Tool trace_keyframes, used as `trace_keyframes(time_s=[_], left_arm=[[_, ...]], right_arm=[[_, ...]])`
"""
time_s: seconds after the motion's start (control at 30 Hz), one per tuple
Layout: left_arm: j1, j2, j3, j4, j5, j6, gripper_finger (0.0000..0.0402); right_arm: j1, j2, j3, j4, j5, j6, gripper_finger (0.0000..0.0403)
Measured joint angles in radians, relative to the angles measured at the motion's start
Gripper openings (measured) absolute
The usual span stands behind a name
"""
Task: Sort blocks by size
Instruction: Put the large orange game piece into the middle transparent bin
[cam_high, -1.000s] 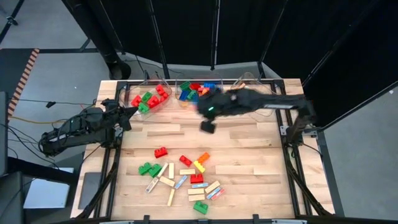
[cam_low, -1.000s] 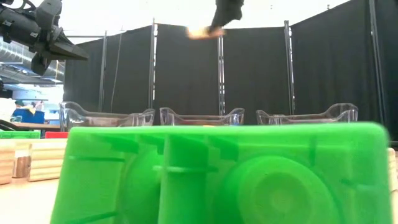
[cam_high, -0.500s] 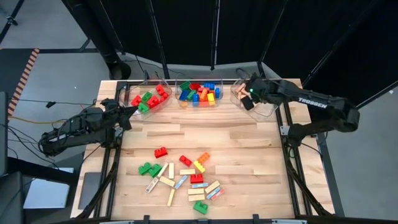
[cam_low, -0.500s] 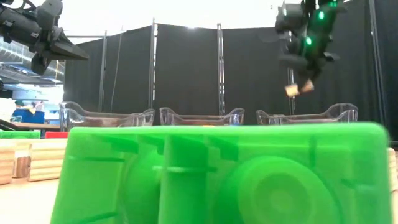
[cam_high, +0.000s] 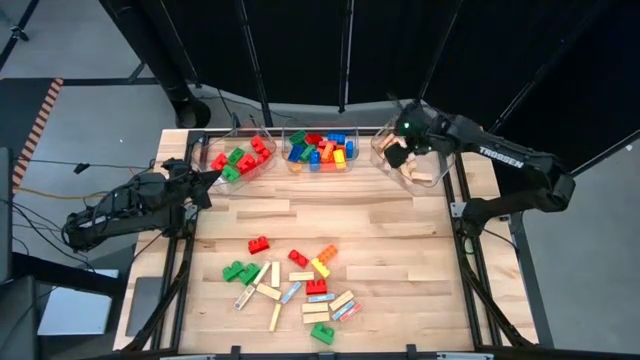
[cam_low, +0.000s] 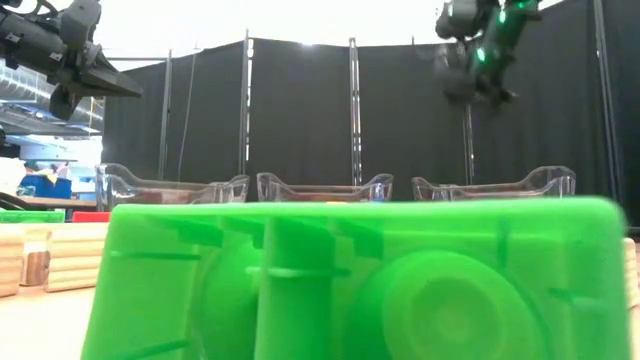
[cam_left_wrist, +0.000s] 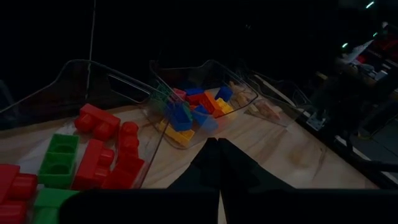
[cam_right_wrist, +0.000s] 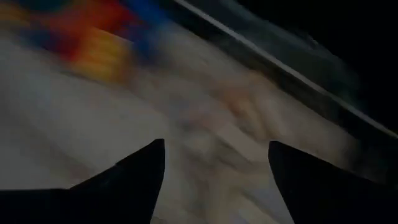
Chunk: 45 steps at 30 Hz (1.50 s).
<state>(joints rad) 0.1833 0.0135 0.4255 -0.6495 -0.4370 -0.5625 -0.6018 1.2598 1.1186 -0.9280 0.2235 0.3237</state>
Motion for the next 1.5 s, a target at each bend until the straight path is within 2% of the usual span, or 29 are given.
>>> trace_keyframes(time_s=[0.13, 0.2, 0.4, 0.57, 0.63, 1.0, 1.3, 1.5], left_arm=[[0.000, 0.000, 0.000, 0.000, 0.000, 0.000, 0.0002], [0.000, 0.000, 0.000, -0.001, 0.000, 0.000, 0.0002], [0.000, 0.000, 0.000, 0.000, 0.000, 0.000, 0.0002], [0.000, 0.000, 0.000, -0.001, 0.000, 0.000, 0.0002], [0.000, 0.000, 0.000, 0.000, 0.000, 0.000, 0.0002], [0.000, 0.000, 0.000, -0.002, 0.000, 0.000, 0.0002], [0.000, 0.000, 0.000, -0.004, 0.000, 0.000, 0.0002], [0.000, 0.000, 0.000, -0.003, 0.000, 0.000, 0.0002]], right_arm=[[0.133, -0.015, 0.053, 0.212, -0.328, -0.096, 0.0296], [0.235, -0.006, 0.054, 0.303, -0.407, -0.133, 0.0290], [0.516, 0.119, 0.055, 0.444, -0.350, -0.255, 0.0275], [0.662, 0.296, 0.055, 0.506, -0.347, -0.438, 0.0274], [0.697, 0.358, 0.055, 0.540, -0.344, -0.458, 0.0274], [0.746, 0.558, 0.055, 0.694, -0.355, -0.510, 0.0269], [0.745, 0.669, 0.055, 0.694, -0.355, -0.518, 0.0274], [0.745, 0.698, 0.055, 0.677, -0.342, -0.522, 0.0266]])
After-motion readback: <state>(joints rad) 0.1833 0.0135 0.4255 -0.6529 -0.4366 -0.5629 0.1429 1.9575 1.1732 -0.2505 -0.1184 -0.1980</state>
